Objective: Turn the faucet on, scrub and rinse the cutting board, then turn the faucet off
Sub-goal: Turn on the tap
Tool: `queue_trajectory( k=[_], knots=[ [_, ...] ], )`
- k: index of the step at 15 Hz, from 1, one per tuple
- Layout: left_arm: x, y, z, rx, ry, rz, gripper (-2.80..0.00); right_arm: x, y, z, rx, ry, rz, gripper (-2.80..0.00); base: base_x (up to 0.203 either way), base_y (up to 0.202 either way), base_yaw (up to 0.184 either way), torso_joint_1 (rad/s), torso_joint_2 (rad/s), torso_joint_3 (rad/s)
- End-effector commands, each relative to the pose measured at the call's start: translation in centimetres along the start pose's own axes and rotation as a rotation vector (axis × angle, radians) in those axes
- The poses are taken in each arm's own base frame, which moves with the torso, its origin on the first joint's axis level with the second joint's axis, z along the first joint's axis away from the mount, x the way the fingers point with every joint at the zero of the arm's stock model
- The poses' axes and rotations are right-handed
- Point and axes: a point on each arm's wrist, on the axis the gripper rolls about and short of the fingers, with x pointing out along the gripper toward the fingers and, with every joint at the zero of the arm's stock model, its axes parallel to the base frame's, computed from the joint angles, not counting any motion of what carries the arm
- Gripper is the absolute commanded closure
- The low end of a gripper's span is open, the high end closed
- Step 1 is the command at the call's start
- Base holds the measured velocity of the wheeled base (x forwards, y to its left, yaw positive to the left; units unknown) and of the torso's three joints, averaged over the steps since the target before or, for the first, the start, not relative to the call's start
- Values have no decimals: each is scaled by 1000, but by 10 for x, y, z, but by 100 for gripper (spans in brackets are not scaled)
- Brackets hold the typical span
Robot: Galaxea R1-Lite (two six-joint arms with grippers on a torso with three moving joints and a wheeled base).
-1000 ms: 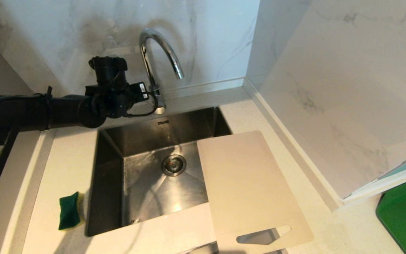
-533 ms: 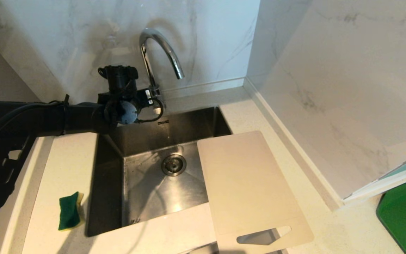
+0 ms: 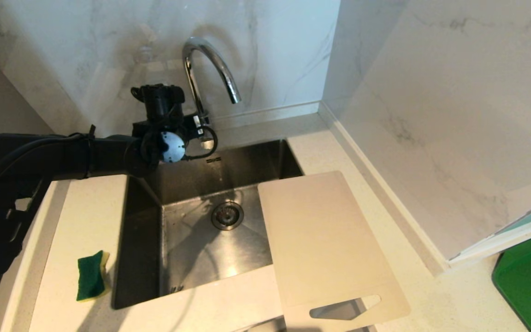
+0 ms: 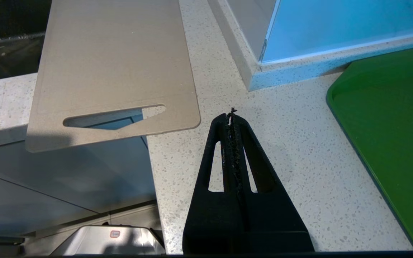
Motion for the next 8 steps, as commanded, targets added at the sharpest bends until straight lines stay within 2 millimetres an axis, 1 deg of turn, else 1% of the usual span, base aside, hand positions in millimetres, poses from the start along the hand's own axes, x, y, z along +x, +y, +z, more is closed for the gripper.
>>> queue_trajectory(
  k=[1,3,5,6,8],
  knots=[
    [0,0,-2,-6,-16,50,-280,0,0,0,-1,0,1,0,0,0,0,0,0,0],
    [6,1,-6,-28,-56,104,-280,0,0,0,-1,0,1,0,0,0,0,0,0,0],
    [11,1,-15,-36,-74,144,-280,0,0,0,-1,0,1,0,0,0,0,0,0,0],
    [13,1,-22,-32,-71,149,-280,0,0,0,-1,0,1,0,0,0,0,0,0,0],
    [15,-1,-27,-41,-82,156,-280,0,0,0,-1,2,1,0,0,0,0,0,0,0]
  ],
)
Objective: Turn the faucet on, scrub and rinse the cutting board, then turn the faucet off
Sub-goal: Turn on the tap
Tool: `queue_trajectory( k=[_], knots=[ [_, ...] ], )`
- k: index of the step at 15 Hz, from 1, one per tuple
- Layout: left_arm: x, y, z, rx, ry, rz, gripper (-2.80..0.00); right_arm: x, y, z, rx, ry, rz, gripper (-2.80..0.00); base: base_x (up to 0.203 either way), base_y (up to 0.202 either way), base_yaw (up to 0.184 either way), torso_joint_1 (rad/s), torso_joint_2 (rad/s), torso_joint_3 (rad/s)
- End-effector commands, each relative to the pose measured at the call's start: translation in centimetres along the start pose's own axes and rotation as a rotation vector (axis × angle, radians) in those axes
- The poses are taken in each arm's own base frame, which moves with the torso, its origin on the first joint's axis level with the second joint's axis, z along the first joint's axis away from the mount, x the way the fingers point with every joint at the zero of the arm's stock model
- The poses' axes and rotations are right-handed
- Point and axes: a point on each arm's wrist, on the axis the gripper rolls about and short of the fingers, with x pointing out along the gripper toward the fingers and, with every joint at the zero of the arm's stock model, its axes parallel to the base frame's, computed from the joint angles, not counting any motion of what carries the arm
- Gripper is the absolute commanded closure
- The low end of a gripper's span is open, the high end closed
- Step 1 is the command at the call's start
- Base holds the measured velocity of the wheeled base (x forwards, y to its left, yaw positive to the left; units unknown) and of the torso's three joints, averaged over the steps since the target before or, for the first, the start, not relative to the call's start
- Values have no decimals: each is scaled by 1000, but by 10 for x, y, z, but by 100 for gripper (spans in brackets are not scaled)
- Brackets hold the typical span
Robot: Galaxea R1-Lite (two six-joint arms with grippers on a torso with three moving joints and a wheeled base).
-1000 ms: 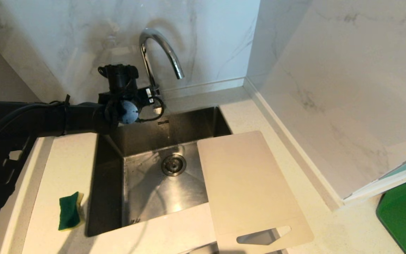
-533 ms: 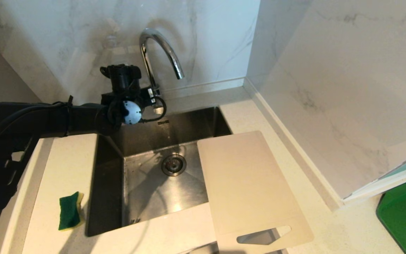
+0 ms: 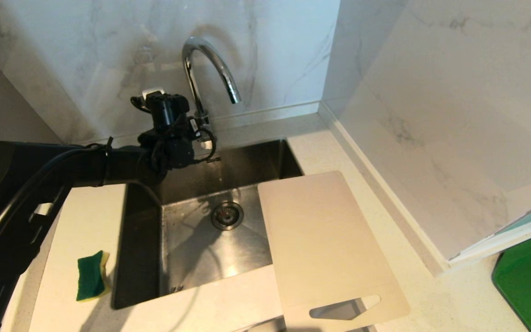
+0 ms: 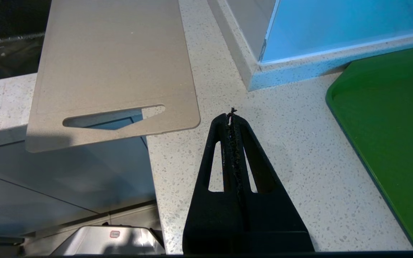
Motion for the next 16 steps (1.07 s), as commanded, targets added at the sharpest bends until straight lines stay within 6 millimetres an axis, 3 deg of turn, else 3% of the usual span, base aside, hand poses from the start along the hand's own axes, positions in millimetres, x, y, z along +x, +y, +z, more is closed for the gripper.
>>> queue_trajectory(
  k=[1,16],
  knots=[
    [3,-1,-14,10,11,7,-280,0,0,0,0,2,2,0,0,0,0,0,0,0],
    [21,12,-46,81,68,60,-280,0,0,0,0,1,1,0,0,0,0,0,0,0]
  ],
)
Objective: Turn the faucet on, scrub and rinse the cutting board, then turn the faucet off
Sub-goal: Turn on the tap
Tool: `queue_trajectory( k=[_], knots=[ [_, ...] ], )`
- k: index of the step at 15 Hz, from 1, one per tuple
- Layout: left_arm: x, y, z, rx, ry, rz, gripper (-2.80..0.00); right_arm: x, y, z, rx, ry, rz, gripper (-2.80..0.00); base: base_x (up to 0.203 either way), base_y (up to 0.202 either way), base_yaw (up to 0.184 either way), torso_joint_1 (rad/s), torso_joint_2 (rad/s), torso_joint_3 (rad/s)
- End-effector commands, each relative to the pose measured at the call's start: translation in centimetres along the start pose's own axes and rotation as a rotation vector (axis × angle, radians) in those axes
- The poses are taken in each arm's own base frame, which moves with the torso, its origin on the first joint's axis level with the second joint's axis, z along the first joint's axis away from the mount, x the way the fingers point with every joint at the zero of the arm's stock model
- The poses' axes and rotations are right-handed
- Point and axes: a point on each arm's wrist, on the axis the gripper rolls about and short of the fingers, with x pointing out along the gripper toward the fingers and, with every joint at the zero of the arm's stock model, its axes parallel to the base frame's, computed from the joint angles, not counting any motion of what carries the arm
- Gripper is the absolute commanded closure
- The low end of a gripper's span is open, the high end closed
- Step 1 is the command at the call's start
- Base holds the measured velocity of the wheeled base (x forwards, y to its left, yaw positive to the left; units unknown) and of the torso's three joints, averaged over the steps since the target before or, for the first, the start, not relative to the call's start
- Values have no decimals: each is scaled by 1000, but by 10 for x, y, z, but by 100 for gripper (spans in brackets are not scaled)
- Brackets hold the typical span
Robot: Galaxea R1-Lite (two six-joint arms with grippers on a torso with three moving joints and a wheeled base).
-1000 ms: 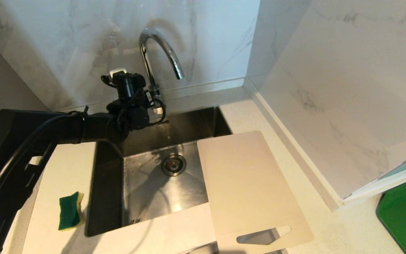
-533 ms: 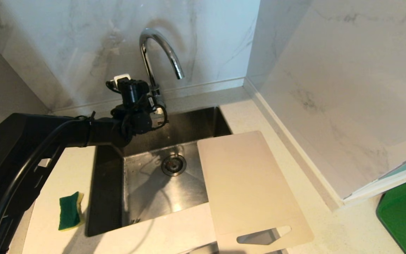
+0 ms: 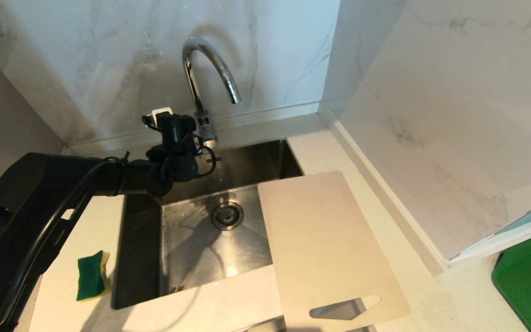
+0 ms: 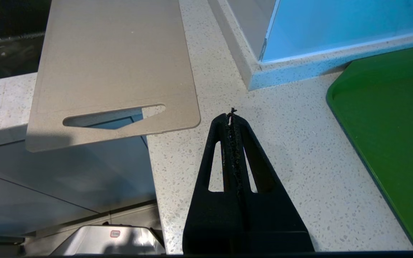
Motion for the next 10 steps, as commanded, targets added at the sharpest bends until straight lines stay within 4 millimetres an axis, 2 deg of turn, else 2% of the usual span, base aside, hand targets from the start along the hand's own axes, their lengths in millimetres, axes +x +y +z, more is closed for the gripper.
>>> queue_trajectory(
  k=[1,6,10],
  knots=[
    [3,1,-6,11,10,10,-280,0,0,0,-1,0,-1,0,0,0,0,0,0,0],
    [1,2,-16,46,48,12,-280,0,0,0,-1,0,-1,0,0,0,0,0,0,0],
    [-11,5,-18,82,82,-4,-280,0,0,0,-1,0,1,0,0,0,0,0,0,0]
  ],
)
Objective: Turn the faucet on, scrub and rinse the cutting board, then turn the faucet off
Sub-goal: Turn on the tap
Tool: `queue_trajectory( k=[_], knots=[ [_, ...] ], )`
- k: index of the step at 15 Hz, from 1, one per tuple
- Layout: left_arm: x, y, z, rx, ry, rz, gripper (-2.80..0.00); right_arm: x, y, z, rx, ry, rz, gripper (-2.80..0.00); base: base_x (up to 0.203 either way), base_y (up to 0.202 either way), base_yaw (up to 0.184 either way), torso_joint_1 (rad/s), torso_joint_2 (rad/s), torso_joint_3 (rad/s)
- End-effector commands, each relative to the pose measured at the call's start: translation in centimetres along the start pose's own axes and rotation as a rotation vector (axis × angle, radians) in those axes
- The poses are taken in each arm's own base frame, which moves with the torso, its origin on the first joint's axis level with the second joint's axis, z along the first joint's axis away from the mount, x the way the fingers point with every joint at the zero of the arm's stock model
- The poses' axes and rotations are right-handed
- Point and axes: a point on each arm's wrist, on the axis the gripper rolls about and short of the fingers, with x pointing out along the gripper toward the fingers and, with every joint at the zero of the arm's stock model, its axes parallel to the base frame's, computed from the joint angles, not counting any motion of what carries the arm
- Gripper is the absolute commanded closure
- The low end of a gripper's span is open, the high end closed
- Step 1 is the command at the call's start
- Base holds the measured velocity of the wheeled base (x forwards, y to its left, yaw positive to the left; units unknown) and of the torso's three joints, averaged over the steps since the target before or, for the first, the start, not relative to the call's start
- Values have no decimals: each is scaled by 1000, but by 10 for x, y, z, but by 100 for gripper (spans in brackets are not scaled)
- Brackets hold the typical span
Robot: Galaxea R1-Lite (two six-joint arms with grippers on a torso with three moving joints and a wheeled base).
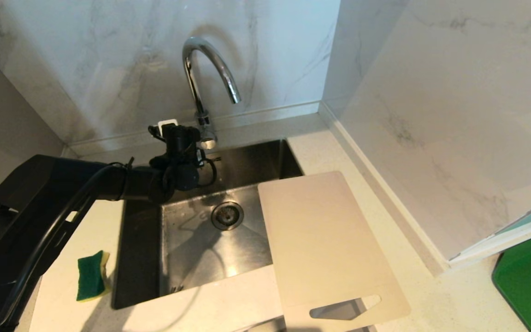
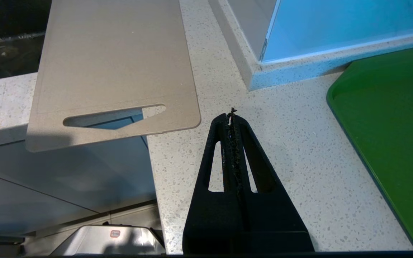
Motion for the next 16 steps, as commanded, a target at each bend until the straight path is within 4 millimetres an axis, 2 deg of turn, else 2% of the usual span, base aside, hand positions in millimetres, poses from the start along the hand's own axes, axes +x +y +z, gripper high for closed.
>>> queue_trajectory(
  k=[1,9,11,16],
  knots=[
    [-12,2,5,12,15,-21,-280,0,0,0,-1,0,-1,0,0,0,0,0,0,0],
    [-24,4,43,-71,-25,-68,-280,0,0,0,-2,0,1,0,0,0,0,0,0,0],
    [-25,0,56,-128,-59,-76,-280,0,0,0,-1,0,1,0,0,0,0,0,0,0],
    [-41,-17,66,-259,-123,-132,-280,0,0,0,-2,0,1,0,0,0,0,0,0,0]
  ],
)
